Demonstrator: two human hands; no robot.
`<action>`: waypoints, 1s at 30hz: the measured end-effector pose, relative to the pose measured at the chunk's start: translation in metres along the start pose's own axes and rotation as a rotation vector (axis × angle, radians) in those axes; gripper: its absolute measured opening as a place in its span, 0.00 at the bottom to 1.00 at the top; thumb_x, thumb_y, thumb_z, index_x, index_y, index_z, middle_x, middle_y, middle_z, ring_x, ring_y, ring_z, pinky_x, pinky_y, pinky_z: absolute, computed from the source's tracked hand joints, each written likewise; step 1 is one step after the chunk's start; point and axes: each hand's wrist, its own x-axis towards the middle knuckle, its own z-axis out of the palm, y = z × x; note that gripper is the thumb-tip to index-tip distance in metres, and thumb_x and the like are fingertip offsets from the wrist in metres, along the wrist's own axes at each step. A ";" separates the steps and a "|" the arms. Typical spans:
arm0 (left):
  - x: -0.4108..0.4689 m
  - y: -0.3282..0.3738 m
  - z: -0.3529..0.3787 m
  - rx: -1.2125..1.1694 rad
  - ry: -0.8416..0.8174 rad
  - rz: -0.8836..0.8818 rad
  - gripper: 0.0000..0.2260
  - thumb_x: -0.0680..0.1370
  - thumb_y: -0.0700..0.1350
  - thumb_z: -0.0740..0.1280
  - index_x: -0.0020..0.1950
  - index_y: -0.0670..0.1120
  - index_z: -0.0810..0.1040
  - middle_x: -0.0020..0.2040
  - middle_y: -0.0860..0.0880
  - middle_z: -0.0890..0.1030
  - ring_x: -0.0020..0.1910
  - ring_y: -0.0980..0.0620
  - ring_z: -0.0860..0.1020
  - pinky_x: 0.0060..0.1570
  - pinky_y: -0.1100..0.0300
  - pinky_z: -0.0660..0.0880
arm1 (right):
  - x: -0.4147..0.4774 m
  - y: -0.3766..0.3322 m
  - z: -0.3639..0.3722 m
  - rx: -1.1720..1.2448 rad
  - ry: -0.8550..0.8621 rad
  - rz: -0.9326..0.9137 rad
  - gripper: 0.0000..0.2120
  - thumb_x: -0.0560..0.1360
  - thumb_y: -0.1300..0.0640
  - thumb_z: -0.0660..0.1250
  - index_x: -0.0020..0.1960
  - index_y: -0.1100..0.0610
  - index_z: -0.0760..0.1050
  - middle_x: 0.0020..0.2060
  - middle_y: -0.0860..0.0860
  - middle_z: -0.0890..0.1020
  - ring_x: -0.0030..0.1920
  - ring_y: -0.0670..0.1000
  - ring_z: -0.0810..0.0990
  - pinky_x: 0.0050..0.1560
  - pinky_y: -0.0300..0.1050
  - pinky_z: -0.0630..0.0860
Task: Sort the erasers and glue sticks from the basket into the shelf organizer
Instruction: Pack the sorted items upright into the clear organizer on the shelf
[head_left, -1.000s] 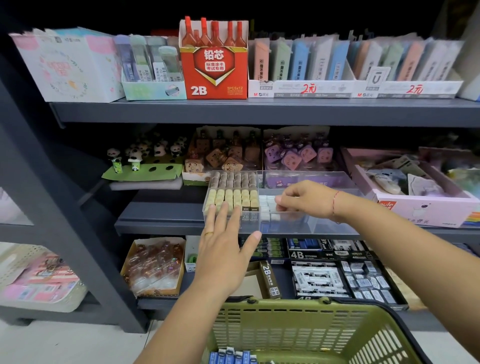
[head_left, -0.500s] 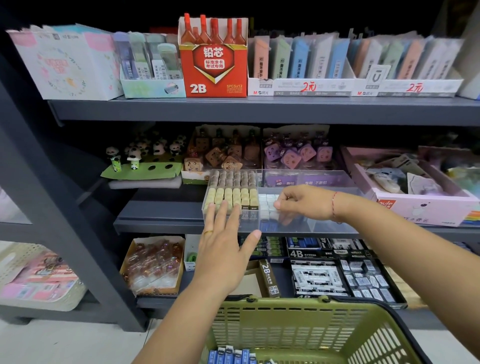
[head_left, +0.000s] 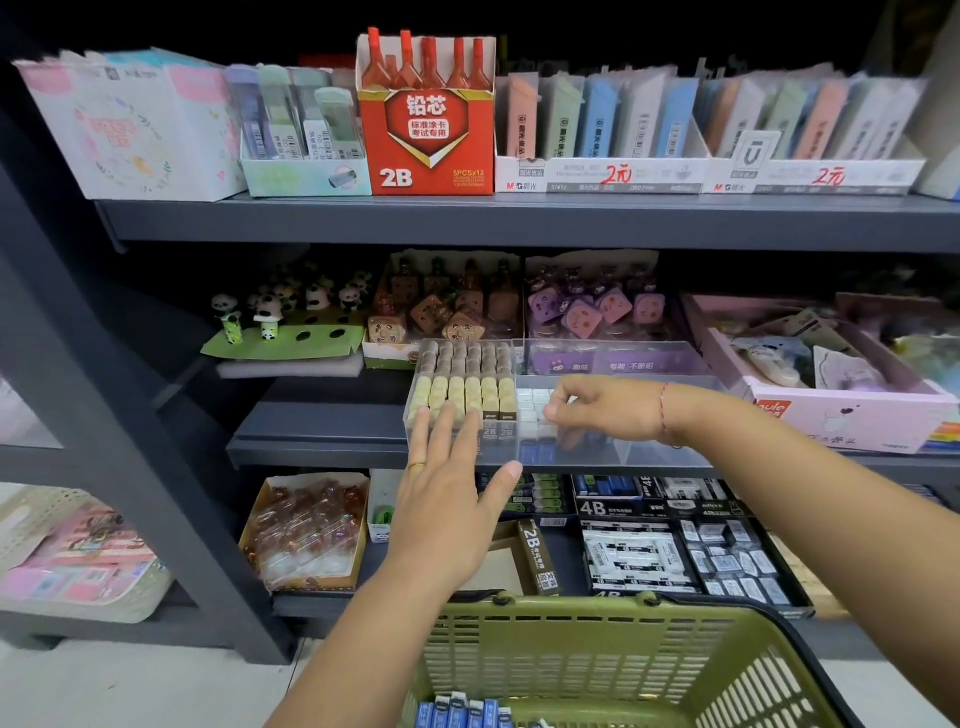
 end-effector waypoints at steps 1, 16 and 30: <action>0.000 0.000 0.000 -0.001 -0.001 -0.001 0.31 0.80 0.62 0.52 0.79 0.56 0.44 0.78 0.57 0.37 0.74 0.58 0.30 0.75 0.56 0.42 | 0.001 0.000 0.000 0.004 0.000 0.005 0.13 0.81 0.47 0.58 0.52 0.58 0.69 0.47 0.55 0.84 0.48 0.46 0.83 0.55 0.45 0.73; 0.001 0.000 0.000 -0.001 -0.001 0.003 0.31 0.80 0.62 0.52 0.79 0.55 0.44 0.78 0.57 0.38 0.74 0.58 0.30 0.75 0.56 0.43 | -0.002 -0.010 0.003 -0.064 -0.027 0.021 0.13 0.82 0.51 0.55 0.48 0.59 0.69 0.51 0.56 0.83 0.53 0.53 0.83 0.64 0.53 0.72; 0.001 0.000 0.000 0.002 -0.007 -0.001 0.31 0.80 0.62 0.52 0.79 0.56 0.44 0.78 0.57 0.38 0.74 0.58 0.30 0.75 0.54 0.45 | 0.001 -0.007 0.004 -0.049 0.007 0.034 0.12 0.83 0.51 0.54 0.52 0.60 0.68 0.52 0.57 0.83 0.53 0.51 0.83 0.59 0.49 0.72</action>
